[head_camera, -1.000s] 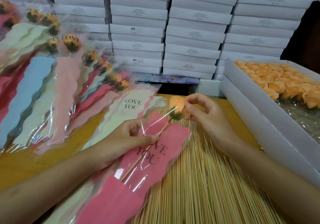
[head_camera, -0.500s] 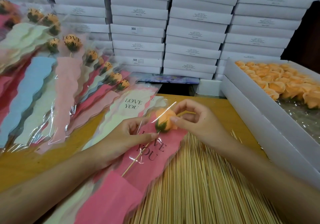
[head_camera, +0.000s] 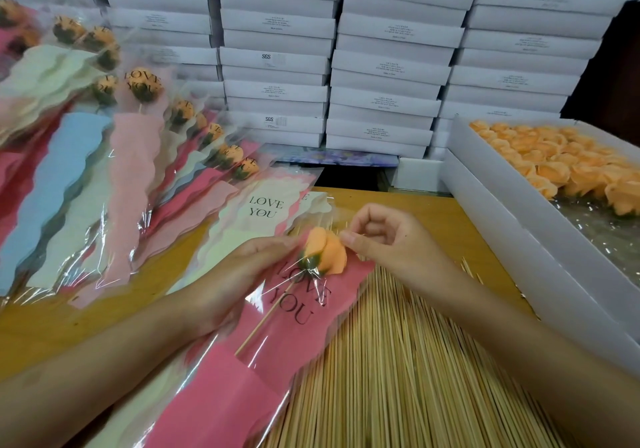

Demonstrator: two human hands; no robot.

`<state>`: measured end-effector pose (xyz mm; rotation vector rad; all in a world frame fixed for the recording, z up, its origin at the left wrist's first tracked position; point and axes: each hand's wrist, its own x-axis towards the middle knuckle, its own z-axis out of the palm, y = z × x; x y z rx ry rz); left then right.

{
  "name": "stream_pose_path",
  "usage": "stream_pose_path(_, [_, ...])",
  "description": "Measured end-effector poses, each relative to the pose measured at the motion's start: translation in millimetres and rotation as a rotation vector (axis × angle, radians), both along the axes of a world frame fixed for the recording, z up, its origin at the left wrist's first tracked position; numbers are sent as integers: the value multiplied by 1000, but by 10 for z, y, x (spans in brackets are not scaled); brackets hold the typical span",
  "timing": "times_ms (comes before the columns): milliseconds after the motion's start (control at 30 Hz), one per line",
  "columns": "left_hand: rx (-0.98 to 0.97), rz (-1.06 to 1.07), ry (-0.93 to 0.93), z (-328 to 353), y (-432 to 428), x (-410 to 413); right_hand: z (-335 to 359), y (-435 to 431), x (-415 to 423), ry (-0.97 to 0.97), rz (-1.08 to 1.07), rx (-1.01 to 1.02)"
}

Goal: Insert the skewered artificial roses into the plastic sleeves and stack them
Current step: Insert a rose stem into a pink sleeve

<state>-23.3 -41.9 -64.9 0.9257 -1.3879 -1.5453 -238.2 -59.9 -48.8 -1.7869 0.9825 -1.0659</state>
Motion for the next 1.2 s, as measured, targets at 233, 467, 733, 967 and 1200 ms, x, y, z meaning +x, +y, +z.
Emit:
stream_pose_path(233, [37,-2,30,8,29,-8,22,43,28,-52,121,124])
stream_pose_path(467, [51,5,-13,13,14,3,53,99,70,-20,181,175])
stream_pose_path(733, [76,70,-65,-73,-23,43,-52,70,77,33,92,298])
stream_pose_path(967, [45,69,-44,-68,-23,40,14,106,65,5,166,196])
stream_pose_path(1200, [-9,8,-64,-29,-35,46,-33,-4,-16,-80,-51,9])
